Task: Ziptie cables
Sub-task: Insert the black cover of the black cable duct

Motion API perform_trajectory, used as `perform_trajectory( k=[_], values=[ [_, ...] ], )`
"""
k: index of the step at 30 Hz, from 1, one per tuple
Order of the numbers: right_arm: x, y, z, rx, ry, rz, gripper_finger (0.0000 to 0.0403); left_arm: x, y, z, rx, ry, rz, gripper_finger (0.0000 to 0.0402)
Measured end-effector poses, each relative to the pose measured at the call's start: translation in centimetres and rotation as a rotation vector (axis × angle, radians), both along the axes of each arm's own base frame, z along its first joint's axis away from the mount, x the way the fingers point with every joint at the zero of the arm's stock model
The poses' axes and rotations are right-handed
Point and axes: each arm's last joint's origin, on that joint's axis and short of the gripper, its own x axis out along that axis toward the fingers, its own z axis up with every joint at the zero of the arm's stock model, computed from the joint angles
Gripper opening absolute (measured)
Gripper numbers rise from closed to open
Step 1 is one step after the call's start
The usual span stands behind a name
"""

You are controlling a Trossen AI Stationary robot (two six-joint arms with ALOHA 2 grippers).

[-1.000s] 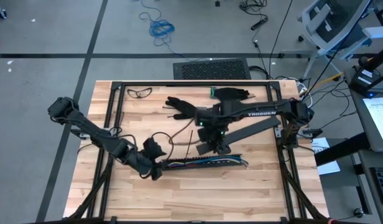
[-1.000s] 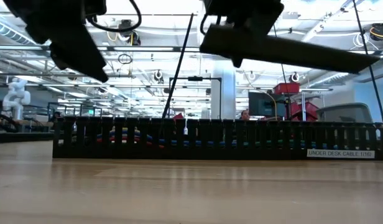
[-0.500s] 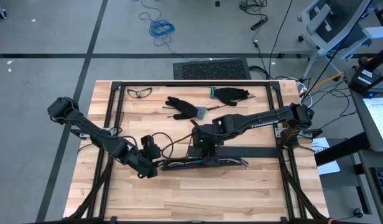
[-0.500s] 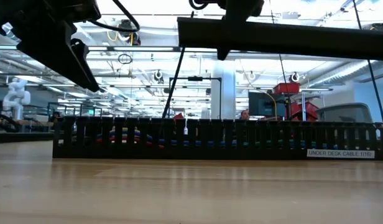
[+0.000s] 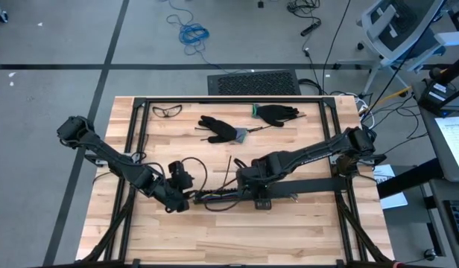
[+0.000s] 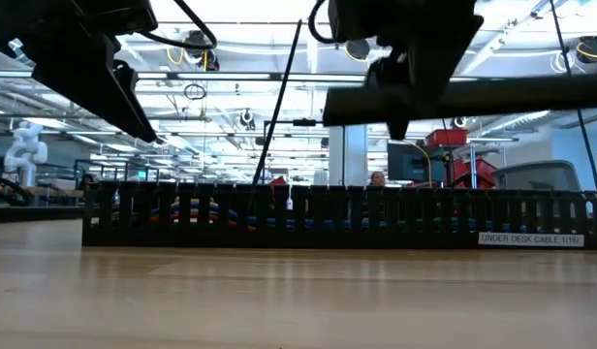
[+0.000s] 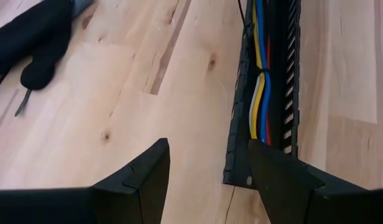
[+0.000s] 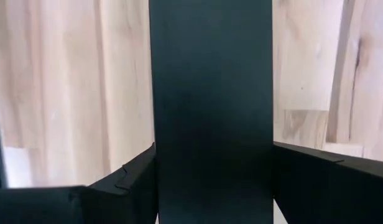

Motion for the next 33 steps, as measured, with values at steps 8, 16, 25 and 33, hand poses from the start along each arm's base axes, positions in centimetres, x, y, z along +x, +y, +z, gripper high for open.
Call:
perform_trajectory(
  k=[8, 16, 25, 33],
  values=[
    [-0.5, -0.1, -3.0, -0.006, 0.002, -0.056, 0.0234, 0.0, 0.0, 0.0, -0.011, -0.010, 0.024, 0.0212],
    [-0.1, -0.3, -3.6, -0.069, -0.070, -0.070, 0.0234, 0.0, 0.1, 0.0, -0.040, -0.029, 0.077, 0.0212],
    [0.4, -0.2, -4.1, -0.093, -0.098, -0.030, 0.0234, 0.0, 0.1, 0.1, -0.036, -0.035, 0.083, 0.0212],
    [1.0, 0.0, -5.7, -0.086, -0.070, -0.010, 0.0233, 0.1, 0.2, 0.1, -0.035, -0.037, 0.090, 0.0212]
  ],
)
